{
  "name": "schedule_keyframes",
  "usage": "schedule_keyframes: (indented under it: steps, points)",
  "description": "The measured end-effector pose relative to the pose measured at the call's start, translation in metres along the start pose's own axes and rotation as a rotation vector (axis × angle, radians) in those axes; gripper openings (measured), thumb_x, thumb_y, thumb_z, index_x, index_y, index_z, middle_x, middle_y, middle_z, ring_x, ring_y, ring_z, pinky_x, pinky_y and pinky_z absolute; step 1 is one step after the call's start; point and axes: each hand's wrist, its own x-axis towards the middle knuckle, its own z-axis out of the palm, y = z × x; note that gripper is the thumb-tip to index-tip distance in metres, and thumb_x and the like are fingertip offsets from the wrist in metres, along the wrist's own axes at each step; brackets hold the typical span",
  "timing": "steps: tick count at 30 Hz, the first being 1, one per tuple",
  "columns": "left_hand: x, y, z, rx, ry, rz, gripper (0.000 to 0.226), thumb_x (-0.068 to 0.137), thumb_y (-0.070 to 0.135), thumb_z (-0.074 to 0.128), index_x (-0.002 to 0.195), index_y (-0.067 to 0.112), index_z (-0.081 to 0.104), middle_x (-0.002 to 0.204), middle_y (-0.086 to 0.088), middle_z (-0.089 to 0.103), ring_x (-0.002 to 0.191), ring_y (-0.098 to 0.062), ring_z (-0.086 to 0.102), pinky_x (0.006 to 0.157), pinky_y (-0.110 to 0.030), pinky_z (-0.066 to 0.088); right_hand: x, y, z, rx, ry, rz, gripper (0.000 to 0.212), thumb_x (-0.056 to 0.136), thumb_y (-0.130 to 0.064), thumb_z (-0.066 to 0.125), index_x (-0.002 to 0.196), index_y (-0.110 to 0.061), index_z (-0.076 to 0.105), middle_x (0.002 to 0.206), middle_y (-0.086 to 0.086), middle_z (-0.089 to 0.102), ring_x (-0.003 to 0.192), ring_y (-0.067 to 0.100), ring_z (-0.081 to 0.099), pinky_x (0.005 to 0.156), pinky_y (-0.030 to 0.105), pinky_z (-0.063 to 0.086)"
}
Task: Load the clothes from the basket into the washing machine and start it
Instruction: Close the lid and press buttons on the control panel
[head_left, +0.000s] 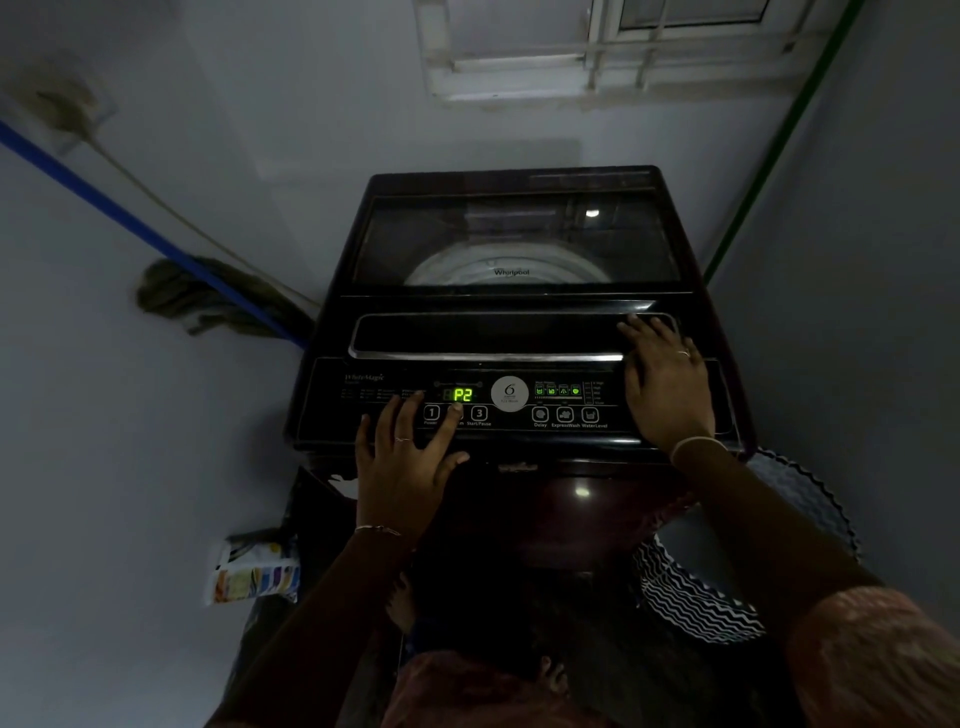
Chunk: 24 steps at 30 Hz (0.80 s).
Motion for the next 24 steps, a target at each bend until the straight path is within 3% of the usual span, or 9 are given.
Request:
schedule_keyframes:
  steps: [10, 16, 19, 24]
  points:
    - [-0.004, 0.011, -0.006, -0.070, -0.045, -0.047, 0.055, 0.092, 0.056, 0.033, 0.141, 0.031, 0.040, 0.150, -0.013, 0.035, 0.140, -0.037, 0.028, 0.111, -0.061, 0.020, -0.001, -0.002, -0.003, 0.000, 0.013, 0.002, 0.044, 0.093, -0.019, 0.046, 0.136, -0.023, 0.048, 0.145, -0.004, 0.047, 0.141, 0.016, 0.033, 0.114, 0.045, 0.025]
    - [-0.001, 0.019, -0.010, -0.044, -0.100, -0.022, 0.061, 0.088, 0.062, 0.037, 0.144, 0.036, 0.032, 0.153, -0.014, 0.024, 0.141, -0.037, 0.023, 0.109, -0.065, 0.015, -0.002, -0.002, -0.002, -0.005, 0.009, 0.000, 0.043, 0.094, -0.019, 0.045, 0.137, -0.023, 0.048, 0.145, -0.004, 0.047, 0.141, 0.016, 0.033, 0.114, 0.046, 0.026]
    - [0.003, 0.023, -0.010, -0.030, -0.108, 0.046, 0.064, 0.087, 0.060, 0.041, 0.145, 0.038, 0.029, 0.155, -0.013, 0.021, 0.140, -0.034, 0.025, 0.108, -0.065, 0.019, -0.002, -0.002, -0.003, -0.009, 0.006, 0.001, 0.044, 0.094, -0.019, 0.045, 0.137, -0.023, 0.048, 0.145, -0.004, 0.047, 0.141, 0.017, 0.033, 0.114, 0.046, 0.027]
    - [0.004, 0.023, -0.008, -0.016, -0.098, 0.056, 0.064, 0.085, 0.062, 0.041, 0.143, 0.036, 0.032, 0.151, -0.011, 0.030, 0.138, -0.032, 0.027, 0.107, -0.064, 0.024, -0.001, -0.001, -0.003, -0.014, -0.001, -0.002, 0.044, 0.093, -0.020, 0.044, 0.137, -0.024, 0.047, 0.145, -0.005, 0.046, 0.141, 0.016, 0.033, 0.114, 0.046, 0.026]
